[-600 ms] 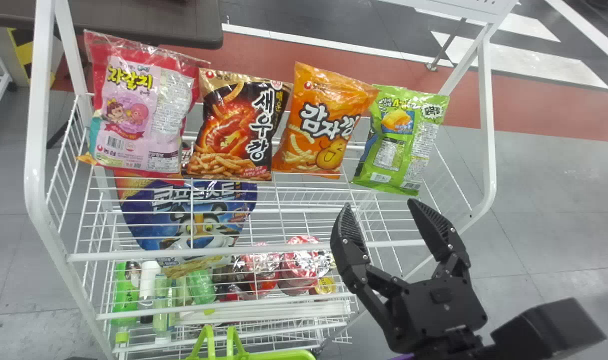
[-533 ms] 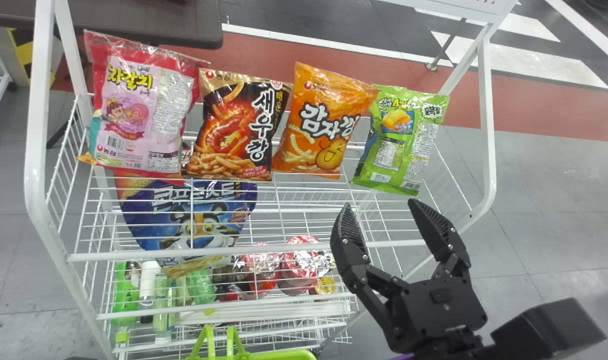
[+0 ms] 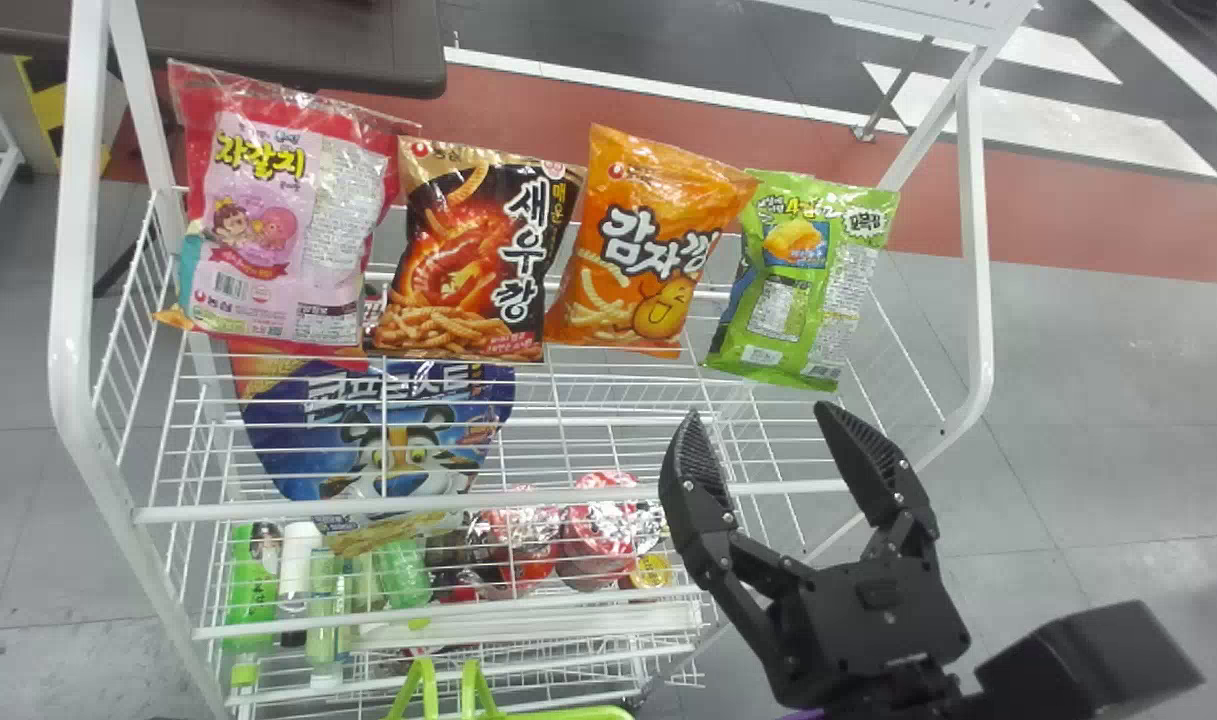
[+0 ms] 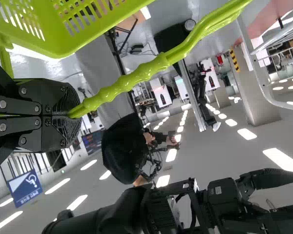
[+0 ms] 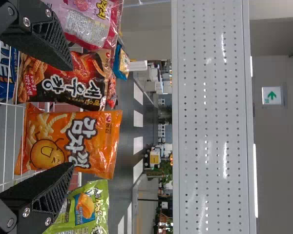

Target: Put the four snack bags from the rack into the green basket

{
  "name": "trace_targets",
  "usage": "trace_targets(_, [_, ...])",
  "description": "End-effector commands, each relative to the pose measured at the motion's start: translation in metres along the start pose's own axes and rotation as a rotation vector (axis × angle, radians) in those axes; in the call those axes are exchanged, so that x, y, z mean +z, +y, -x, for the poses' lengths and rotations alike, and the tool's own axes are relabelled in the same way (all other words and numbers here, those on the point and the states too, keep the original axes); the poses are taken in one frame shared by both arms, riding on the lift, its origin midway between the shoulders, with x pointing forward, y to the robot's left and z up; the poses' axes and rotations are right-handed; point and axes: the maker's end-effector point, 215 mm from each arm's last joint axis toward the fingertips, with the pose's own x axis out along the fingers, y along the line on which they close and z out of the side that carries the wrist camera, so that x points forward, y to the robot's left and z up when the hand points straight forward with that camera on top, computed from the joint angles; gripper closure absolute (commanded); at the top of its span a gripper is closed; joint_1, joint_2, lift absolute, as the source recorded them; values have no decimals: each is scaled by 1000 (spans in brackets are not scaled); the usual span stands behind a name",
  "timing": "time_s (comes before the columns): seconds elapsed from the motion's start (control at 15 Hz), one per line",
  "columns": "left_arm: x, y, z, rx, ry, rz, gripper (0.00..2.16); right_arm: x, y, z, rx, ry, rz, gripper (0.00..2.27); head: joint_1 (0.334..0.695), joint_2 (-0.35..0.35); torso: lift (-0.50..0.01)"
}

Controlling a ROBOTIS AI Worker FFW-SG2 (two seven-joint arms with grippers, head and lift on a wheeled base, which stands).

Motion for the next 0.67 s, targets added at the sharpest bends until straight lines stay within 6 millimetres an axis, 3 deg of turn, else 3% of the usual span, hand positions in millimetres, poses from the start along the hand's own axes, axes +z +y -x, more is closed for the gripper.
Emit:
trace_targets(0.0, [-1, 0, 0, -1, -1, 3, 2020, 6, 0, 1, 0, -26, 4, 137, 695, -350, -6])
trace_targets(0.2, [-1, -2, -2, -8, 3, 2, 2020, 8, 1, -6, 0, -37, 37, 134, 695, -350, -6])
trace_targets(0.4, [1, 2, -12, -7, 37, -3, 2020, -5, 28, -51, 37, -33, -3, 134, 695, -350, -6])
trace_targets(0.53, [2, 4, -23, -5, 77, -6, 2020, -9, 72, -85, 100, -52, -8, 134, 695, -350, -6])
trace_targets(0.6, [6, 8, -22, -3, 79, -1, 2020, -36, 106, -108, 157, 26, 0, 137, 695, -350, -6])
